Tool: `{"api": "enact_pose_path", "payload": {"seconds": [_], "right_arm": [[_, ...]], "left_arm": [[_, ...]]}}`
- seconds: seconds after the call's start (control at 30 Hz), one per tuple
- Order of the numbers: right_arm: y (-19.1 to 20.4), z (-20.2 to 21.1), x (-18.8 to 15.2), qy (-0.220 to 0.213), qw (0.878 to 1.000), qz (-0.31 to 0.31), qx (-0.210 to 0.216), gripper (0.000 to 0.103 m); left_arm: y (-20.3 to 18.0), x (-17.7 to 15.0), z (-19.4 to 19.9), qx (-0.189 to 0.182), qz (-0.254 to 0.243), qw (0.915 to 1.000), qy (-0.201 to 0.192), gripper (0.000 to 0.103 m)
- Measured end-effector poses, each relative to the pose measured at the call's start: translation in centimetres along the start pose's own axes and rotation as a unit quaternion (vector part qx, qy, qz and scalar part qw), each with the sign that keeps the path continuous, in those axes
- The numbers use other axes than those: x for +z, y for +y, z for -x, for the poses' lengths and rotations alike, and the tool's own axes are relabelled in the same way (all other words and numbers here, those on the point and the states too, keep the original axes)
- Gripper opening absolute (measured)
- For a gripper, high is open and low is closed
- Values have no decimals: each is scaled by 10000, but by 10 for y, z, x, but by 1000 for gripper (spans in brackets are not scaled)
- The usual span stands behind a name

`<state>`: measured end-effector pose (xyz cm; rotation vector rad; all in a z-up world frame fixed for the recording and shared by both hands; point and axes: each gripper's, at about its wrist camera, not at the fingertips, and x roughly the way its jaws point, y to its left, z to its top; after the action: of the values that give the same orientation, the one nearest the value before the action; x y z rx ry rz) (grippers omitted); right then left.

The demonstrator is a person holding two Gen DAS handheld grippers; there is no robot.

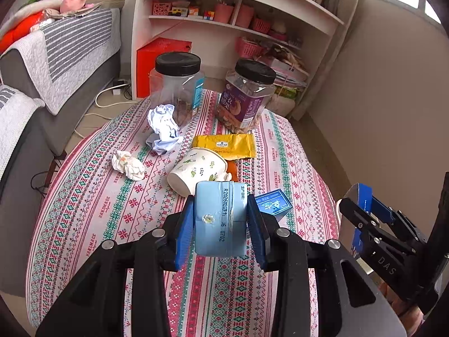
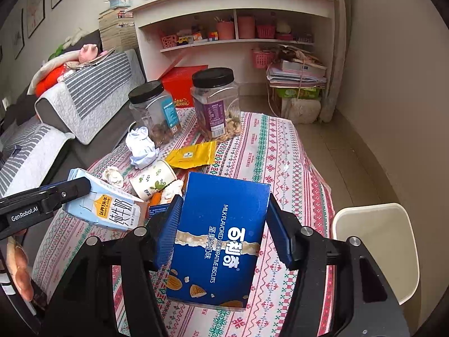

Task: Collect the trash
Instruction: 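Carry the blue biscuit box to the white bin and drop it with the right gripper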

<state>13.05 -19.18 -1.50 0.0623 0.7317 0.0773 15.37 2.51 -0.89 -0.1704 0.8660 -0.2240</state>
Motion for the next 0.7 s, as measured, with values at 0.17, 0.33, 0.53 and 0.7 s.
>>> {"api": "enact_pose_path", "payload": {"seconds": [0.17, 0.33, 0.53, 0.7], "right_arm": [[-8, 5, 0, -89, 9999, -26, -122, 56], [-20, 12, 1, -181, 9994, -56, -279, 56], [-42, 21, 2, -258, 9983, -176, -496, 56], [-67, 29, 1, -328, 9959, -284, -793, 56]], "left_arm": [[-10, 0, 0, -25, -82, 10000, -45, 36], [-21, 0, -1, -82, -191, 9998, -68, 36], [-33, 0, -4, -151, -261, 9995, -70, 36], [-47, -1, -5, -248, -332, 9991, -108, 36]]}}
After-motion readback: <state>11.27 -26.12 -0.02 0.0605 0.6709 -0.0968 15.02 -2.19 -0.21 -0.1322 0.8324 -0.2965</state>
